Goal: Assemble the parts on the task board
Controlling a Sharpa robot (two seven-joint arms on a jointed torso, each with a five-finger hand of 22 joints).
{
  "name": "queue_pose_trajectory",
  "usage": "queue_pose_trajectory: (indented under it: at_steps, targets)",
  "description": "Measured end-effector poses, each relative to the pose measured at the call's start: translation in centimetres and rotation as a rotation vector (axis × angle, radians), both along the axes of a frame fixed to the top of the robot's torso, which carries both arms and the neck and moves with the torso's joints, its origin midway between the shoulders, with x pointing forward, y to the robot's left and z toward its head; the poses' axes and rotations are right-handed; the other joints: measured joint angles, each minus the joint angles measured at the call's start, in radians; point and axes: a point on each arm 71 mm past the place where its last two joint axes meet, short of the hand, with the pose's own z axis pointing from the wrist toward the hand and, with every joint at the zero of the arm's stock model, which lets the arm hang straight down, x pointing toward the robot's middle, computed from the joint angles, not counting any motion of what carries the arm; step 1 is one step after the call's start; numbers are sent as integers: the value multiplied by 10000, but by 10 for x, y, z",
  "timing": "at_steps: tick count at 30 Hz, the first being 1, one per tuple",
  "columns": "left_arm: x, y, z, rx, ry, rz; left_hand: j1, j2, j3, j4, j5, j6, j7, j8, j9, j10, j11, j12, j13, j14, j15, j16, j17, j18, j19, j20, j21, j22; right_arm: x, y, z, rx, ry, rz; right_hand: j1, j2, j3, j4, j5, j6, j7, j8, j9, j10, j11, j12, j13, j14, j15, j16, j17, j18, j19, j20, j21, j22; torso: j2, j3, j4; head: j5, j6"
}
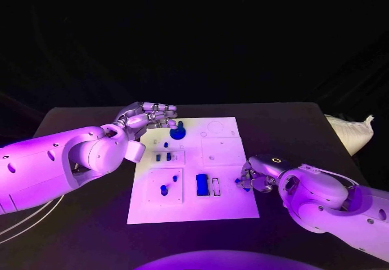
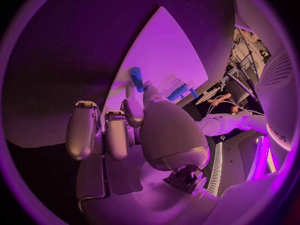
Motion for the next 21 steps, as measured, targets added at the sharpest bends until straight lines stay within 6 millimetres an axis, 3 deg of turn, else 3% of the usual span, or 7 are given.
queue_pose_trajectory:
  at_steps: [3, 7, 14, 21]
  targets:
    - [0, 0, 0, 0, 1, -2, 0, 0, 0, 0, 0, 0, 0, 0, 0, 0, 0, 0, 0, 0, 0, 0, 0, 0, 0, 0, 0, 0, 0, 4, 0, -142, -77, 162, 113, -63, 154, -92, -321, 77, 57, -46, -24, 0, 1, 26, 32, 0, 1, 0, 0, 0, 0, 0, 0, 30, 0, 0, 1, 4, -9]
    - [0, 0, 0, 1, 3, -2, 0, 0, 0, 0, 0, 0, 0, 0, 0, 0, 0, 0, 0, 0, 0, 0, 0, 0, 0, 0, 0, 0, 0, 8, 1, -497, -198, 448, 336, -125, 345, -271, -421, 163, 8, -105, -26, -1, 2, 94, 57, 0, 3, 0, -1, 0, 0, 0, 57, 88, 0, 0, 2, 18, -24]
    - [0, 0, 0, 1, 6, -4, 0, 0, 0, 0, 0, 0, 0, 0, 0, 0, 0, 0, 0, 0, 0, 0, 1, -1, 0, 0, 0, 1, -1, 16, 3, -1132, -444, 983, 729, -206, 971, -755, -176, 397, -48, -291, -192, 3, 2, 159, 143, -1, 36, 46, -1, 1, 0, 0, 99, 190, 0, -1, -8, 48, -54]
    - [0, -1, 0, -3, 7, -18, 41, 41, 0, 0, 0, 0, 0, 0, 0, 0, 0, 0, 0, 0, 0, -1, 1, 0, 24, -23, 0, -7, -2, 19, 4, -1383, -650, 1180, 749, -225, 1428, -655, 4, 483, -62, -337, -234, -1, -2, -6, 61, -22, 15, 46, -2, 1, 0, 0, 98, 176, -1, -1, -9, 57, -80]
